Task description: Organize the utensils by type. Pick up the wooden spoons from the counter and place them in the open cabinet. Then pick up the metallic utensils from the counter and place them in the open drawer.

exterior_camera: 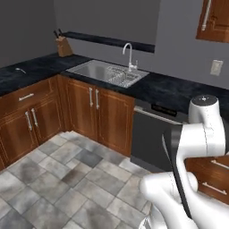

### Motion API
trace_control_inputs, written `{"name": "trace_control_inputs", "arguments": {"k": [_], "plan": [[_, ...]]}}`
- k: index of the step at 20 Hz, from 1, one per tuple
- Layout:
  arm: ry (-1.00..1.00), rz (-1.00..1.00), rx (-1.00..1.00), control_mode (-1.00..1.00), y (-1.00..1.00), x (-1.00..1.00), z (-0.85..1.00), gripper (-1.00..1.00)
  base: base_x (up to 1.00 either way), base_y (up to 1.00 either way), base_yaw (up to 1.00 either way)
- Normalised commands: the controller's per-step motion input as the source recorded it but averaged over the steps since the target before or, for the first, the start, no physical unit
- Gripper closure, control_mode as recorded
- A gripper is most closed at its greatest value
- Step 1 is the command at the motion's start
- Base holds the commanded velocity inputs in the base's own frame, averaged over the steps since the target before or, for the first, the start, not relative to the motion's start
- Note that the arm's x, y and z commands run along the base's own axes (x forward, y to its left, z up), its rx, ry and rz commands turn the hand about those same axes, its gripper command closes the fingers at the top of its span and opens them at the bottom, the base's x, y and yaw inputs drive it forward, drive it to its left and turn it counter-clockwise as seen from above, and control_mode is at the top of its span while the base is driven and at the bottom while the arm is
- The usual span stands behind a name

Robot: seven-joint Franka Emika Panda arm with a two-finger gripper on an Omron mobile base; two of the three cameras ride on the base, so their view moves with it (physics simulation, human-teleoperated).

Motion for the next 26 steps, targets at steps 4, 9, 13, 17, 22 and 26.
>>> {"name": "trace_control_inputs", "arguments": {"k": [4,9,13,17,22,26], "plan": [[0.00,0.00,0.00,1.00,0.00,0.00,0.00,-1.00,0.73,0.53,0.25],[0.00,0.00,0.00,1.00,0.00,0.00,0.00,-1.00,0.94,0.40,0.23],[0.00,0.00,0.00,1.00,0.00,0.00,0.00,-1.00,0.98,0.30,0.30],[0.00,0.00,0.00,1.00,0.00,0.00,0.00,-1.00,0.93,0.15,0.45],[0.00,0.00,0.00,1.00,0.00,0.00,0.00,-1.00,1.00,0.05,0.43],[0.00,0.00,0.00,1.00,0.00,0.00,0.00,-1.00,1.00,0.04,0.43]]}}
